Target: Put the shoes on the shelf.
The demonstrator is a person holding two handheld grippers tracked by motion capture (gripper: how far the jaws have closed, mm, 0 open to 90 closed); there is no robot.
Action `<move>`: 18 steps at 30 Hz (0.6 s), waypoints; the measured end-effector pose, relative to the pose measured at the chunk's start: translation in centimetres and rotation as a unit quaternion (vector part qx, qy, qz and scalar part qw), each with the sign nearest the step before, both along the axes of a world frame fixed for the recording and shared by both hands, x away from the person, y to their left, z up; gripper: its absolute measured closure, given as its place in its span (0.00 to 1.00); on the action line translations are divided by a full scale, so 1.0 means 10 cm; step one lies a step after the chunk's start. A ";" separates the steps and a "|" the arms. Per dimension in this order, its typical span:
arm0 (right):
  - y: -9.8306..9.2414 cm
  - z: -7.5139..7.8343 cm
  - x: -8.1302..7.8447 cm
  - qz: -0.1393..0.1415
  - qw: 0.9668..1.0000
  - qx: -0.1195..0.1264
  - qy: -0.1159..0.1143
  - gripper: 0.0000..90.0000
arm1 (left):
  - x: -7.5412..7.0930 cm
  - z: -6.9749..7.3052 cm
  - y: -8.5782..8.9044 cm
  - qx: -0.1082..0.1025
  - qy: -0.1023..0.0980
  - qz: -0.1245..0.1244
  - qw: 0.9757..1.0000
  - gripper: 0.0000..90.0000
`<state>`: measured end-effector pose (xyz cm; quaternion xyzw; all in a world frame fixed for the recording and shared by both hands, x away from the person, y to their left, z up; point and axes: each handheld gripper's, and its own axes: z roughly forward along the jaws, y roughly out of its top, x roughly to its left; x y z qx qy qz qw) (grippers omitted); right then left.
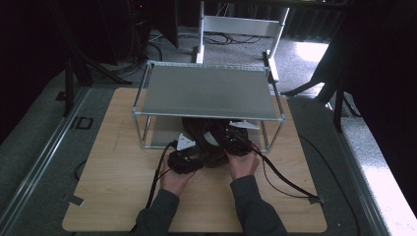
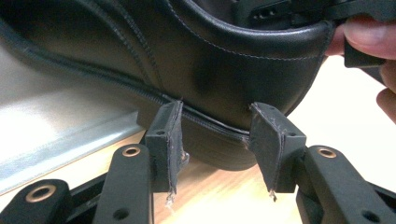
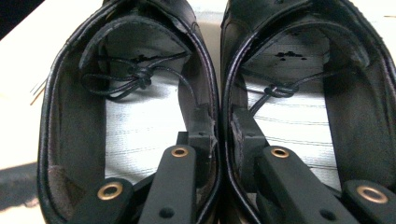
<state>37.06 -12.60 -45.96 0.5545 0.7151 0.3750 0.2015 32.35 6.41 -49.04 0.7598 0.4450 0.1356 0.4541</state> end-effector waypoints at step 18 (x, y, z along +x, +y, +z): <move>0.30 -0.26 0.13 -0.095 0.995 -0.020 -0.012 0.89 | 0.32 -0.23 0.14 -0.007 0.016 -0.004 1.000 0.75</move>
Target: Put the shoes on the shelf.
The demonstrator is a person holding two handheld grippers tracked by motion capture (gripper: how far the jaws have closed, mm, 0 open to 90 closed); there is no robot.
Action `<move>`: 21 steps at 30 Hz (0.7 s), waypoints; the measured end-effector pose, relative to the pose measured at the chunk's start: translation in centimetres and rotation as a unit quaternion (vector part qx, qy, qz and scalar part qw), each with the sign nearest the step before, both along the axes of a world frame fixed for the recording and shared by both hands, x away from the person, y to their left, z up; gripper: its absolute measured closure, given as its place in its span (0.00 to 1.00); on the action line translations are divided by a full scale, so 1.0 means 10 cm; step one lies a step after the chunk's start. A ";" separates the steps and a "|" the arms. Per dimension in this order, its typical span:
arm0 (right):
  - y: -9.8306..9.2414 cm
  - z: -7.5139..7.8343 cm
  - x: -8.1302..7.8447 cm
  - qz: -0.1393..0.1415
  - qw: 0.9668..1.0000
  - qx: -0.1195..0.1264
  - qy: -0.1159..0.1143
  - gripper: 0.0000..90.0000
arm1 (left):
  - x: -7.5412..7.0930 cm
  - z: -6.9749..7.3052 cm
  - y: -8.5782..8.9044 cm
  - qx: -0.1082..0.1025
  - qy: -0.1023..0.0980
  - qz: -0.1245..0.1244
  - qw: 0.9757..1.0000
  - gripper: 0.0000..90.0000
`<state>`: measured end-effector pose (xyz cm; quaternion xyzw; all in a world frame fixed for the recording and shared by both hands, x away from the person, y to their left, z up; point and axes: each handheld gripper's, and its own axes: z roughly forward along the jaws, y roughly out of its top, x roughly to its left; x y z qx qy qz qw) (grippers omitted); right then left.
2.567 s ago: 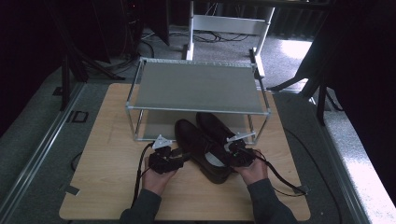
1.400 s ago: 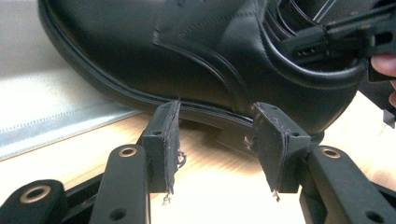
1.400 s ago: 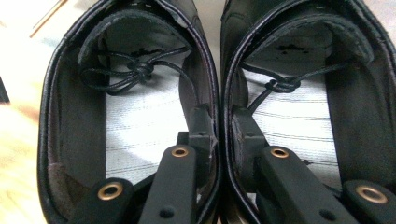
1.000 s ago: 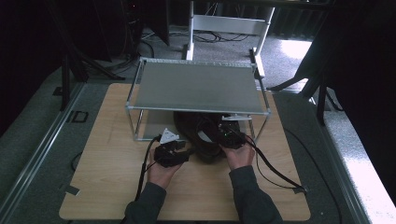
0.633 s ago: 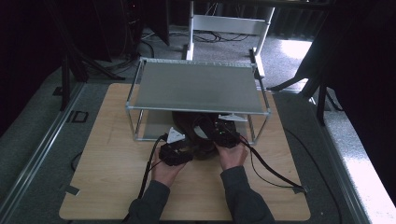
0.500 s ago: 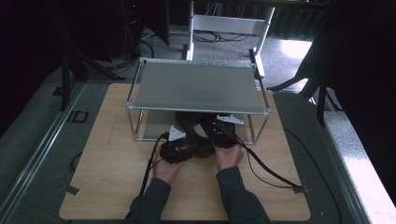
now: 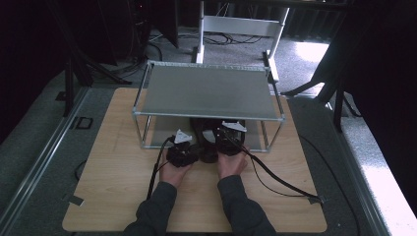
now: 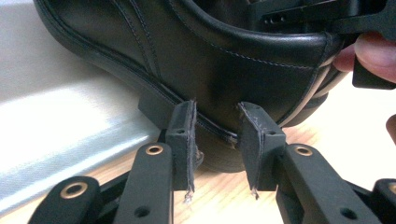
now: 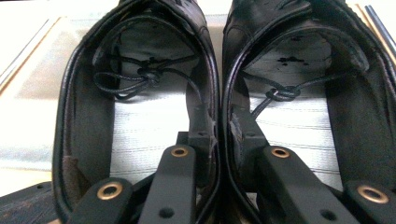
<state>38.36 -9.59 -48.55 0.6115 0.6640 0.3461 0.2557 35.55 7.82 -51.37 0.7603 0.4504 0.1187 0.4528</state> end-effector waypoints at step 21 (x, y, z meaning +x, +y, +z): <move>-0.01 0.09 -0.02 0.056 0.996 0.030 -0.058 0.51 | 0.10 -0.06 0.14 0.000 0.009 0.004 1.000 0.56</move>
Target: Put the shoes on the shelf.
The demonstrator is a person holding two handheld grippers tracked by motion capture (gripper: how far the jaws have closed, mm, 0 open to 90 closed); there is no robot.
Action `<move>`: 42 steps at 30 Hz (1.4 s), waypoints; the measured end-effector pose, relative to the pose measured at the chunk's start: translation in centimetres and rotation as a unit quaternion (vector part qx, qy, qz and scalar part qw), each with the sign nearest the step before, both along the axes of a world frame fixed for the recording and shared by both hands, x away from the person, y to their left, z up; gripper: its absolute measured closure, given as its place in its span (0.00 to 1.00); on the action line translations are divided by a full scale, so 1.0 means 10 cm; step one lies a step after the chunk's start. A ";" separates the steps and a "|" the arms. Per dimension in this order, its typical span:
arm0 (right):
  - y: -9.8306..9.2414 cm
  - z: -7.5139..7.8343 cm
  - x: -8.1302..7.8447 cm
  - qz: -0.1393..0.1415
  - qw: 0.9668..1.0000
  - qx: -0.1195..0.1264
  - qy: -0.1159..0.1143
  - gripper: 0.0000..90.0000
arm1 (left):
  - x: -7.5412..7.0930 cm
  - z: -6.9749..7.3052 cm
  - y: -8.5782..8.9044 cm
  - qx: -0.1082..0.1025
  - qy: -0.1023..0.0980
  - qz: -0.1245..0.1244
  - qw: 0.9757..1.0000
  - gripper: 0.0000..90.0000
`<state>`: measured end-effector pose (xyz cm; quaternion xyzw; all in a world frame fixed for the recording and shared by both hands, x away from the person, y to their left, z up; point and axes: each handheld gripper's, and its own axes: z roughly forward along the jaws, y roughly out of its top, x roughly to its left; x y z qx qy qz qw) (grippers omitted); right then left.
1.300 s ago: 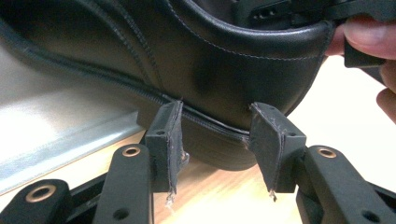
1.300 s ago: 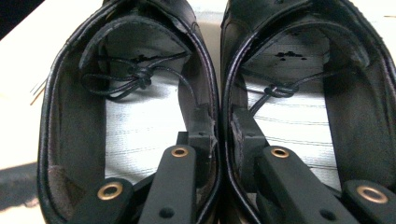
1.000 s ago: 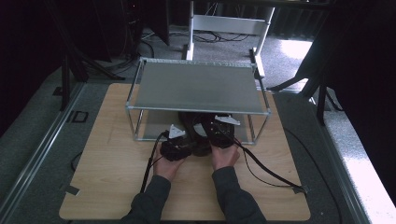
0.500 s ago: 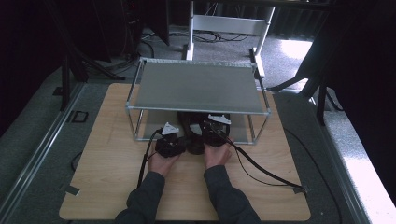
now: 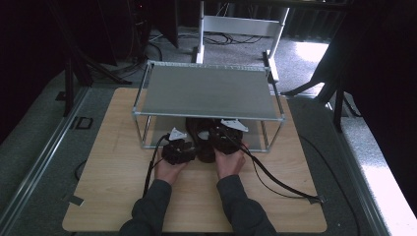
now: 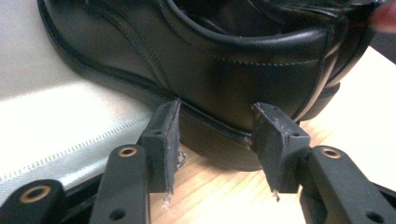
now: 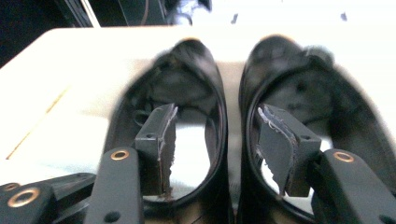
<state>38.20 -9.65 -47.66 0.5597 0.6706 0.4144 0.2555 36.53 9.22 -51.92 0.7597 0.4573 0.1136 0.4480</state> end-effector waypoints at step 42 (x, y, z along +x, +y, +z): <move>-0.65 -0.46 -0.17 0.069 0.996 -0.030 0.038 0.29 | 0.12 -0.05 -0.40 0.098 -0.009 -0.036 0.995 0.32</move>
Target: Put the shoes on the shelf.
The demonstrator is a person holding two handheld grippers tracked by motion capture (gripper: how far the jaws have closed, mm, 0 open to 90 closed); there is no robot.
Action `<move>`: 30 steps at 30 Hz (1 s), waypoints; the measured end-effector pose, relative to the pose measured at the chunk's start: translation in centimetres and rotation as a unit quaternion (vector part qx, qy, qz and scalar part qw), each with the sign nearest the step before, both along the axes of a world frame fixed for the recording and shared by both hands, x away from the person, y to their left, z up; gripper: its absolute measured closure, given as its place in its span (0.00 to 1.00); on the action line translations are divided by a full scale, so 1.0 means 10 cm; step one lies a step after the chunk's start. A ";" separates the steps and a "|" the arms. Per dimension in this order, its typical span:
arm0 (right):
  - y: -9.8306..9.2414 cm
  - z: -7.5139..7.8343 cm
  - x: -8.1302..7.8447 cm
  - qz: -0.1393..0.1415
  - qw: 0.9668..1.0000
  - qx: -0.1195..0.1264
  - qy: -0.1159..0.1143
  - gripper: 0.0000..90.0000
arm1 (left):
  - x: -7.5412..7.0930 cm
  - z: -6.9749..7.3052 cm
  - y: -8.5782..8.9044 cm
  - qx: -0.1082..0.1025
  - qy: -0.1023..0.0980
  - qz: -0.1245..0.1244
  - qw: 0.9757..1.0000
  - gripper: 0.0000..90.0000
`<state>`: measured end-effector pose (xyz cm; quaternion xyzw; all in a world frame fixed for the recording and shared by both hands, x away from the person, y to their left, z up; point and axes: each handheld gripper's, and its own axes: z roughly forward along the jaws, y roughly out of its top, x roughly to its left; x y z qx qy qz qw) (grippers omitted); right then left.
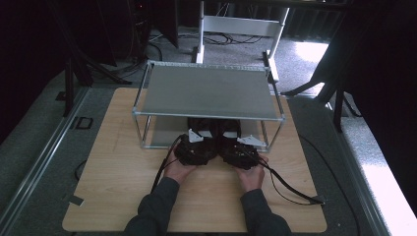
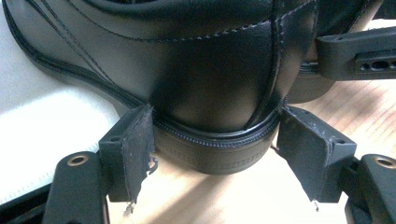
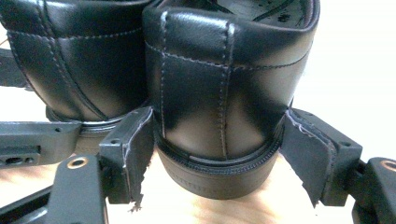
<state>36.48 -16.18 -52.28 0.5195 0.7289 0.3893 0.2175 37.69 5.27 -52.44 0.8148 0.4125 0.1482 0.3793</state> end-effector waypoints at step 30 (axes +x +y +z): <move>0.20 -0.03 0.23 0.009 0.999 0.031 0.006 0.34 | 0.18 -0.04 0.30 -0.018 0.002 0.019 1.000 0.45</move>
